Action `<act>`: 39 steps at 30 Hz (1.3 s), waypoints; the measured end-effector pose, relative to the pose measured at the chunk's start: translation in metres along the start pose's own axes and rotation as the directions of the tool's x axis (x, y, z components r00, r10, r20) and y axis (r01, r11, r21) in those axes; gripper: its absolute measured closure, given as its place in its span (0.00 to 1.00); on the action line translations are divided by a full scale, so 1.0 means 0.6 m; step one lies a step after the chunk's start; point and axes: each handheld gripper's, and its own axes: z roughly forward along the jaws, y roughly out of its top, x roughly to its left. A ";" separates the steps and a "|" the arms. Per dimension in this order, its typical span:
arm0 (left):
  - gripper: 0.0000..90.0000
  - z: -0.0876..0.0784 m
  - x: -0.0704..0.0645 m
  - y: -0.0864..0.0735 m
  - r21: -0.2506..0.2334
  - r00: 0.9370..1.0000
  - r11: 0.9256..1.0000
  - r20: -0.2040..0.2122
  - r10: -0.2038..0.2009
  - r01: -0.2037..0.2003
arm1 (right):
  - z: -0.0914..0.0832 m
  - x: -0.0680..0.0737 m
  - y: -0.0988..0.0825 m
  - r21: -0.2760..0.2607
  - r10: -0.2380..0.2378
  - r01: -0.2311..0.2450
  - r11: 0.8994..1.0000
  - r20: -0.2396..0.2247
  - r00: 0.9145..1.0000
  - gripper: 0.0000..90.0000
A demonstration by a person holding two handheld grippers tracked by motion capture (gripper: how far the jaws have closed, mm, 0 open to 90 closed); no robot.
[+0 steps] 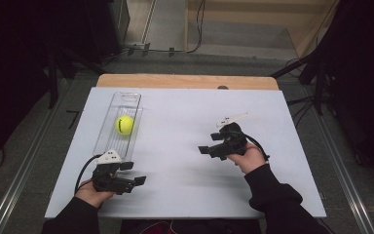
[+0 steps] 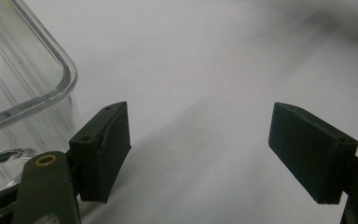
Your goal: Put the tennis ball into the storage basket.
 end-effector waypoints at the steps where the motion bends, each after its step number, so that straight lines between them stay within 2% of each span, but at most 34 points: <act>1: 0.23 0.000 0.000 0.000 0.000 1.000 1.000 0.000 0.001 -0.001 | -0.003 -0.001 -0.003 -0.002 0.004 -0.004 1.000 0.002 1.000 0.23; 27: 0.23 0.001 0.000 0.000 0.000 1.000 1.000 -0.003 0.000 0.000 | -0.052 -0.022 -0.093 -0.018 0.069 -0.068 0.998 0.045 0.997 0.23; 39: 0.23 0.001 0.000 0.000 0.001 1.000 1.000 -0.002 0.000 0.000 | -0.072 -0.032 -0.124 -0.035 0.104 -0.102 0.994 0.070 0.992 0.23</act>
